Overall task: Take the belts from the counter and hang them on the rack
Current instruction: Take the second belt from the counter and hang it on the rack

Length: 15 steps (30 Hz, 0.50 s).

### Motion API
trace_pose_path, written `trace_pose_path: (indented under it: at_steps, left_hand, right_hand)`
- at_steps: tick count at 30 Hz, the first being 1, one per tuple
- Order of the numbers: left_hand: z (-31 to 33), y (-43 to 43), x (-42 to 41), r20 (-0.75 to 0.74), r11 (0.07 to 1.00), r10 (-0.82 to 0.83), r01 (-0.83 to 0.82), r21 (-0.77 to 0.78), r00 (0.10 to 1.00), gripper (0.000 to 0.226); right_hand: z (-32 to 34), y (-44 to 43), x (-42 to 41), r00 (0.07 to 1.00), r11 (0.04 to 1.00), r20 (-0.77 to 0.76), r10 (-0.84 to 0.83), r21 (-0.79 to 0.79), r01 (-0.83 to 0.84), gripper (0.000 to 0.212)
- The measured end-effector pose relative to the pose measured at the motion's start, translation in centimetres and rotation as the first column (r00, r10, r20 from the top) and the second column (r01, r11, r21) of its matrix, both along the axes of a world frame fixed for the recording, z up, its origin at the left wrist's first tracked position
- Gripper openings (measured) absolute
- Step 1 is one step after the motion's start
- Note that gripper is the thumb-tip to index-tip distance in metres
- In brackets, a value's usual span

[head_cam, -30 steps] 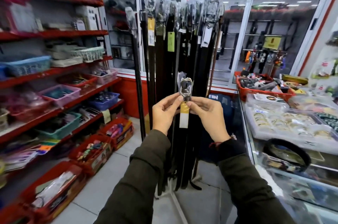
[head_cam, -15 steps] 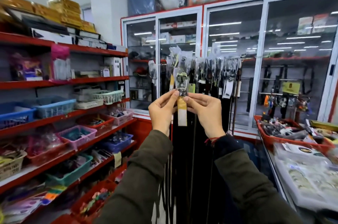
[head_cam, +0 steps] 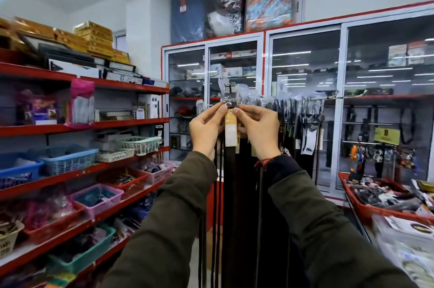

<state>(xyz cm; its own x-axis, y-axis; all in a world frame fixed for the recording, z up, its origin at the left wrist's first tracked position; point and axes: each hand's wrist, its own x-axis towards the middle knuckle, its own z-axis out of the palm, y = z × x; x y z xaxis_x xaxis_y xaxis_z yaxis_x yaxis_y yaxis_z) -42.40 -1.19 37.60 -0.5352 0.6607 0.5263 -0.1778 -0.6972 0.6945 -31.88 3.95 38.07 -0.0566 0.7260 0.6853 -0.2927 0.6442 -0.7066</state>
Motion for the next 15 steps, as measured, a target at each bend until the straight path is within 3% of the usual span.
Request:
trace_pose_path:
  at_steps: [10,15]
  left_hand:
    - [-1.5,2.4,-1.0,-0.010,0.995,-0.077,0.076,-0.065,0.997,0.032]
    - [-1.9,4.2,-0.7,-0.117,0.996,0.031,-0.041,-0.079,0.993,0.029]
  right_hand:
    - [-1.7,2.0,-0.4,0.999,0.993,-0.016,0.033,-0.116,-0.035,0.023]
    - [-2.4,3.6,-0.5,0.999,0.994,0.019,-0.038,-0.105,0.039,0.022]
